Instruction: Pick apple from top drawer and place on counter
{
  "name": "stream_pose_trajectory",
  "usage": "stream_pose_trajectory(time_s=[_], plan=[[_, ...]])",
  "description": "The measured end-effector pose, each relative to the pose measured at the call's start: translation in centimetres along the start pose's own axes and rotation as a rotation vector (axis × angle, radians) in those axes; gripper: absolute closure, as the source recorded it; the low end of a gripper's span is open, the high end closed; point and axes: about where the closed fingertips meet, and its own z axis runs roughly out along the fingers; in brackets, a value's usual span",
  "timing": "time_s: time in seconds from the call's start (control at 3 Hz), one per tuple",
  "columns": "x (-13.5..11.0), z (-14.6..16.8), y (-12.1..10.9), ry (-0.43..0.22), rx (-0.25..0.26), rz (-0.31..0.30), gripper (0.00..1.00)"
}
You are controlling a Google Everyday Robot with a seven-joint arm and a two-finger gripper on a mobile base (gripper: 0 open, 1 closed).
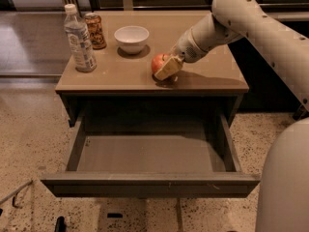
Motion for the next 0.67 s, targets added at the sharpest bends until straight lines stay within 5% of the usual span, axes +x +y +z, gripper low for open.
stream_pose_trajectory(time_s=[0.67], plan=[[0.0,0.01,0.0,0.0,0.0,0.0,0.13]])
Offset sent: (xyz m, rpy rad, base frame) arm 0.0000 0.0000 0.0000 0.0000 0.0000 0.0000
